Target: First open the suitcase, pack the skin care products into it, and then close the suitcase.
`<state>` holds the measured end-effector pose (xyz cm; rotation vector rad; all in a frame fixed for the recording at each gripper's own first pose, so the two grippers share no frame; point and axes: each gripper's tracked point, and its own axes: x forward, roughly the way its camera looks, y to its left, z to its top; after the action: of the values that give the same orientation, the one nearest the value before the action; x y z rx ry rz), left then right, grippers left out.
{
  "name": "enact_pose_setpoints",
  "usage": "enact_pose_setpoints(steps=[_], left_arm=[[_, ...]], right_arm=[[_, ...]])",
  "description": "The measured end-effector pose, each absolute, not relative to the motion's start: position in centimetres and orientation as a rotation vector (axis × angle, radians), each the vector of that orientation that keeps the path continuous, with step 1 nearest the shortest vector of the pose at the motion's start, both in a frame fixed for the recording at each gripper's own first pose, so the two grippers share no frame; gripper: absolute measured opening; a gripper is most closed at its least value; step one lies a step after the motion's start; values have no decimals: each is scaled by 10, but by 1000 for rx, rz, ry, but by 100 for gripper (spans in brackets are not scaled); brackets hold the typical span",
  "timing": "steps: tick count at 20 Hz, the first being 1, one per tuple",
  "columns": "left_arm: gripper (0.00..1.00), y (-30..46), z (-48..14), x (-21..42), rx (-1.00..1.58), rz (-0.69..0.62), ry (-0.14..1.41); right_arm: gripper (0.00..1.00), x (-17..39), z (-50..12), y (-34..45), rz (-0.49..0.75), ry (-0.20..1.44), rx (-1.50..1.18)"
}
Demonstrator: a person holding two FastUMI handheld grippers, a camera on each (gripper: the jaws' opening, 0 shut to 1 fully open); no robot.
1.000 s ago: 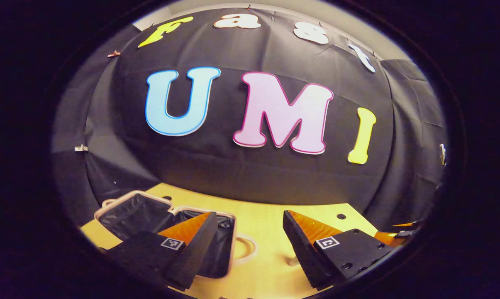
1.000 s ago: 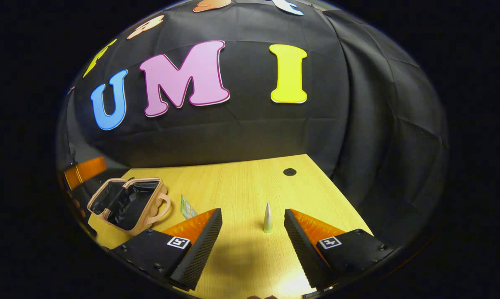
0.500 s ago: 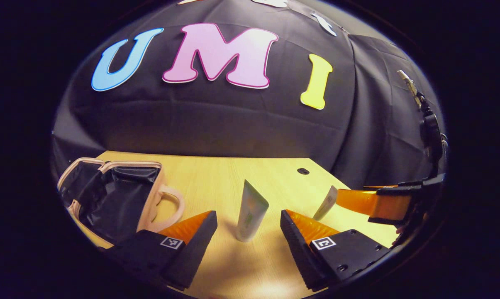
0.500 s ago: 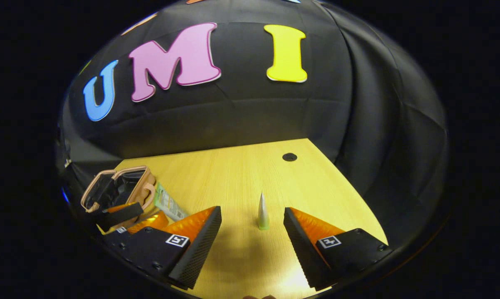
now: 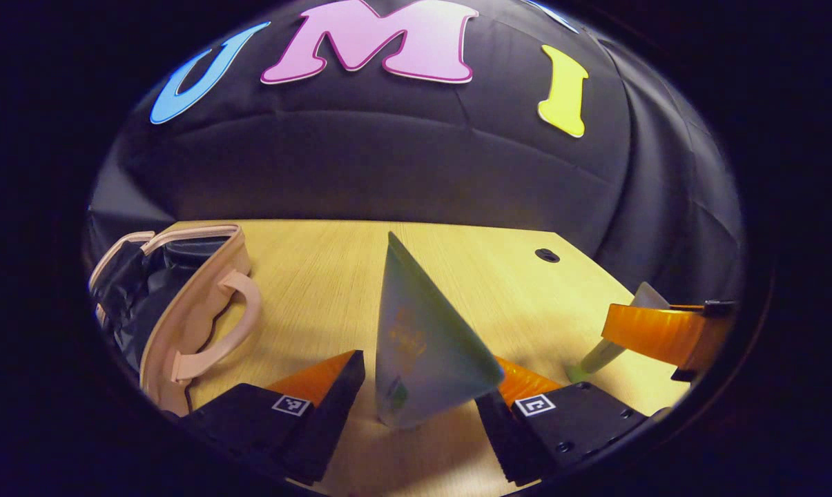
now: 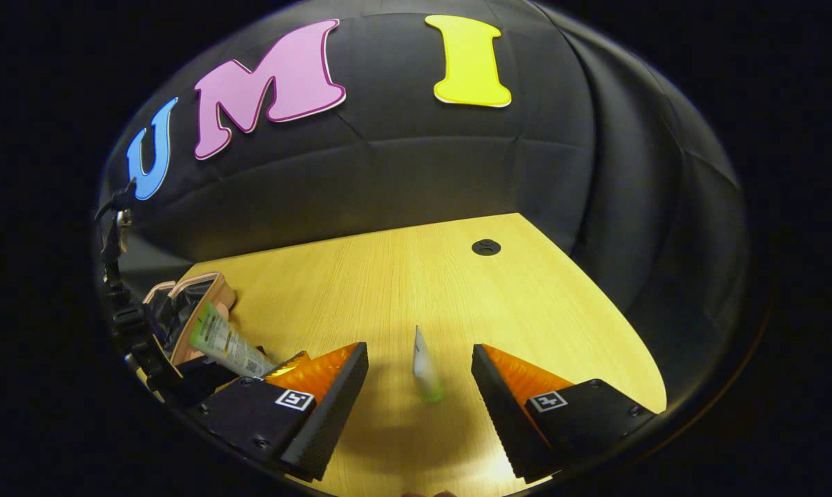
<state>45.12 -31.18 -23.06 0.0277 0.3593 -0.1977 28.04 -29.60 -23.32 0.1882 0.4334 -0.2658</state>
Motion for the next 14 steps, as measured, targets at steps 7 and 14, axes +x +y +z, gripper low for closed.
enact_pose_setpoints(steps=[7,14], left_arm=[[50,-308,-239,466,85,-177,379],[48,-308,-239,466,82,-180,375]], right_arm=[[96,305,-261,-296,-262,466,207],[96,320,-279,-308,-294,481,186]])
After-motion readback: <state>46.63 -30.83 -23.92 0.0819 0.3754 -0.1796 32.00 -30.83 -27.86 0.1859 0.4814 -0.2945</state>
